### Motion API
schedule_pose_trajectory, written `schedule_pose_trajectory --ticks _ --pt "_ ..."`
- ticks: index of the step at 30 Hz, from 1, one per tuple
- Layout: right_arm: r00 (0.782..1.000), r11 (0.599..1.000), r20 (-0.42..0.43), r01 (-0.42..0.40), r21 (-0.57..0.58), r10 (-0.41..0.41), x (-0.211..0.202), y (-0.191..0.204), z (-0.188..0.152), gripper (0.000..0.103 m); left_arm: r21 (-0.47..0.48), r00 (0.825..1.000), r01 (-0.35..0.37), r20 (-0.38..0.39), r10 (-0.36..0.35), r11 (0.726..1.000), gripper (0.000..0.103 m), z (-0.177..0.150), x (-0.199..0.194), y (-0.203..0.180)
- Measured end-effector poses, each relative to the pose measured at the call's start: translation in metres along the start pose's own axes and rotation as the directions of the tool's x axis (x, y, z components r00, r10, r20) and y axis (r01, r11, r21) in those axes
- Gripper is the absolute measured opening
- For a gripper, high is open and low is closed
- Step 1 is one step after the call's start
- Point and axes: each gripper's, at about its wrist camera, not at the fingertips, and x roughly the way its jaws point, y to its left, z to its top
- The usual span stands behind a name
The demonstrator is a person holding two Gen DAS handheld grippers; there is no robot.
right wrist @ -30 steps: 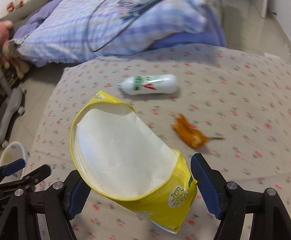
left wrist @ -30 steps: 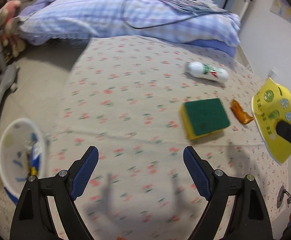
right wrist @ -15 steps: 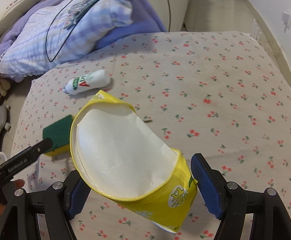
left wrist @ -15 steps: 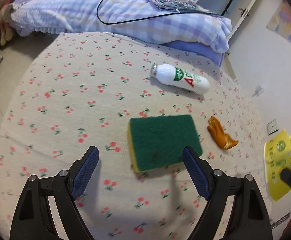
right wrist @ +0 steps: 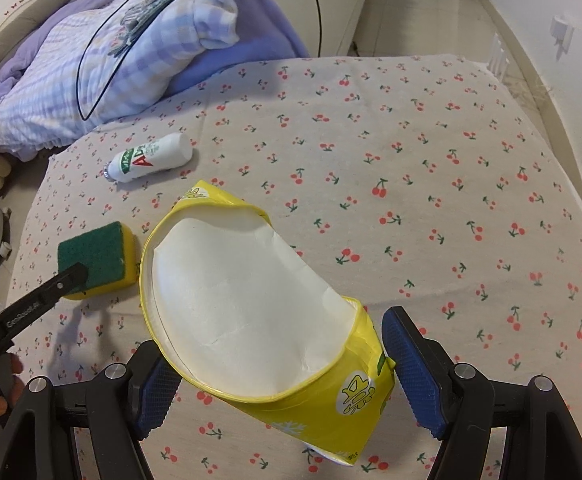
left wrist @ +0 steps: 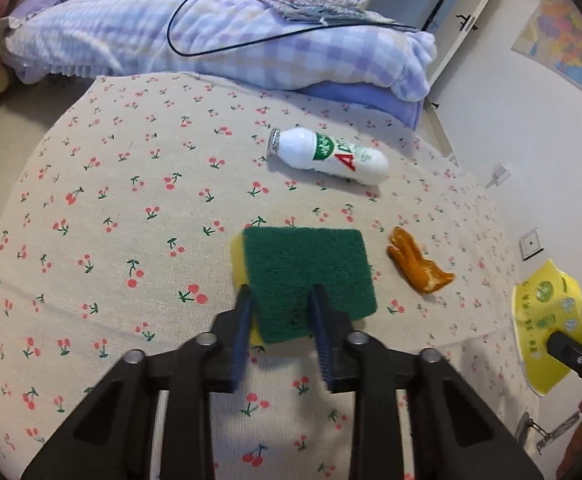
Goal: Collect trash
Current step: 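Grasp the green-yellow sponge with the left tool while the right tool holds the cup, then carry sponge and cup to the wastebasket and open the left tool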
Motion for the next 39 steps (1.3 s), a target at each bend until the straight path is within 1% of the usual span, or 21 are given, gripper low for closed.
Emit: schedule_pose_trajectory --ticks 3,5,14,22,32,39 --pt "1.0 1.0 0.011 -0.004 -0.012 0.004 -0.004 0.005 0.0 0.08 0.014 1.0 0.02 0.007 -0.02 1.0 0.019 -0.001 -0.012 0.0" --pt "1.0 1.0 0.016 -0.007 -0.018 0.007 -0.005 0.009 0.001 0.08 0.024 1.0 0.026 0.015 -0.026 0.999 0.017 -0.003 -0.021 0.0" --pt "0.999 0.998 0.039 -0.037 -0.053 0.039 -0.012 0.039 0.003 0.08 0.034 0.997 0.029 0.068 -0.031 0.999 0.017 -0.007 -0.064 0.011" --pt "0.996 0.992 0.04 -0.074 -0.101 0.079 -0.009 0.078 0.003 0.08 0.028 0.993 -0.019 0.113 0.015 0.999 0.017 -0.011 -0.099 0.042" --pt "0.991 0.978 0.024 -0.125 -0.166 0.131 0.002 0.134 -0.001 0.08 -0.03 0.988 -0.075 0.13 0.078 0.997 0.017 -0.019 -0.126 0.095" --pt "0.989 0.967 0.004 -0.141 -0.212 0.145 0.012 0.167 -0.01 0.08 -0.081 0.983 -0.11 0.141 0.121 0.991 0.017 -0.023 -0.144 0.133"
